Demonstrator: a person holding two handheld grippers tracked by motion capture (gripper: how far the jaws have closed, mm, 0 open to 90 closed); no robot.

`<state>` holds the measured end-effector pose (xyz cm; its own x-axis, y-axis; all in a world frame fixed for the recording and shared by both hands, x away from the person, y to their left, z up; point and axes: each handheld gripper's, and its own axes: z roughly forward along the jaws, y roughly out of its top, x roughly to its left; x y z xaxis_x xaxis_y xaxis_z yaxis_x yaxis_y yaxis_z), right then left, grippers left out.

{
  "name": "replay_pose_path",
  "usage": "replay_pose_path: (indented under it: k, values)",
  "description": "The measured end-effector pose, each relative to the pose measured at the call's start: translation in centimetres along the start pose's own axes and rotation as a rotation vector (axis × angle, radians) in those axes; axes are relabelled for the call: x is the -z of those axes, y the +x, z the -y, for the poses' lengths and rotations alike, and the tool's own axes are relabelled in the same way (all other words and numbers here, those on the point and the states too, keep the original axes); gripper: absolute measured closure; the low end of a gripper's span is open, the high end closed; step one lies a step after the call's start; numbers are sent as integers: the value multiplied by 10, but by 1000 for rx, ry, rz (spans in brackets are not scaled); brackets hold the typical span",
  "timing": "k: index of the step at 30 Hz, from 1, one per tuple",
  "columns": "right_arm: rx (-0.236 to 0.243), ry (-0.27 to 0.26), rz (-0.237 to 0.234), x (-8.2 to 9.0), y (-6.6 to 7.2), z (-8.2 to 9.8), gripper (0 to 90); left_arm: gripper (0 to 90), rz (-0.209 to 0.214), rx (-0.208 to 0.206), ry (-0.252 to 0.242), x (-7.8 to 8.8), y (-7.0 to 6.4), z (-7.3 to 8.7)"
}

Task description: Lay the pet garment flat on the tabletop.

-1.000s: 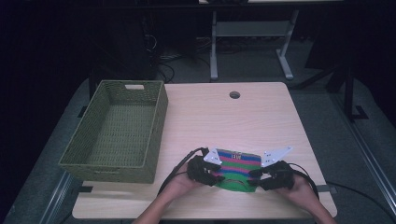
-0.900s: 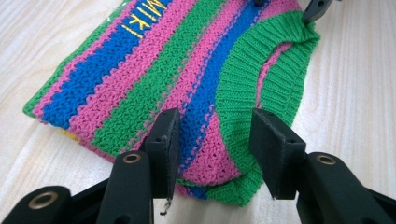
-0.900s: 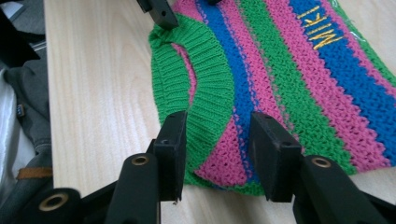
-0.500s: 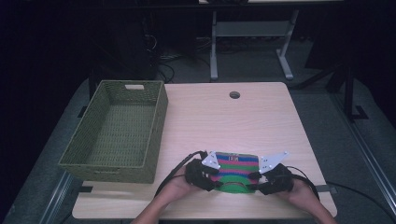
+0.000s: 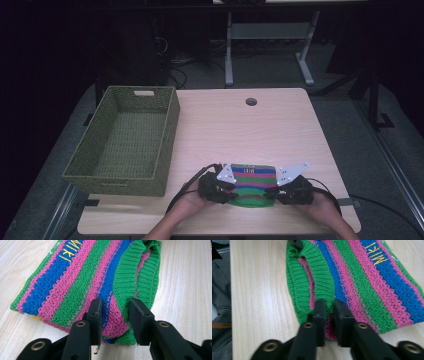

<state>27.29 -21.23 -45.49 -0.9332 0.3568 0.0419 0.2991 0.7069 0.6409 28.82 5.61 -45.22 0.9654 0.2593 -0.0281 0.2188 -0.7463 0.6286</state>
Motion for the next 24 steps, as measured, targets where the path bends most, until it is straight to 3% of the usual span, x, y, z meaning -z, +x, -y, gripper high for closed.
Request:
replay_pose_path:
  k: [6, 11, 15, 17, 18, 24]
  values:
    - [-14, 0, -7, -1, 1, -1, 843, 743, -21, -24, 7, 3, 0, -1]
    - [-22, -3, -11, 0, 1, -1, 853, 816, -16, -13, -1, 5, 0, -1]
    - [-20, -4, -13, 2, 0, -3, 855, 832, -13, 2, -8, 6, 1, -1]
    - [-15, -9, -13, 4, 0, -4, 856, 838, -12, -12, 5, 8, 2, -1]
    - [-13, -13, -17, 5, 0, -5, 856, 838, -9, 4, -6, 8, 1, -1]
    - [-33, -35, -33, 9, 1, -7, 857, 842, -2, 3, -14, 15, 1, -1]
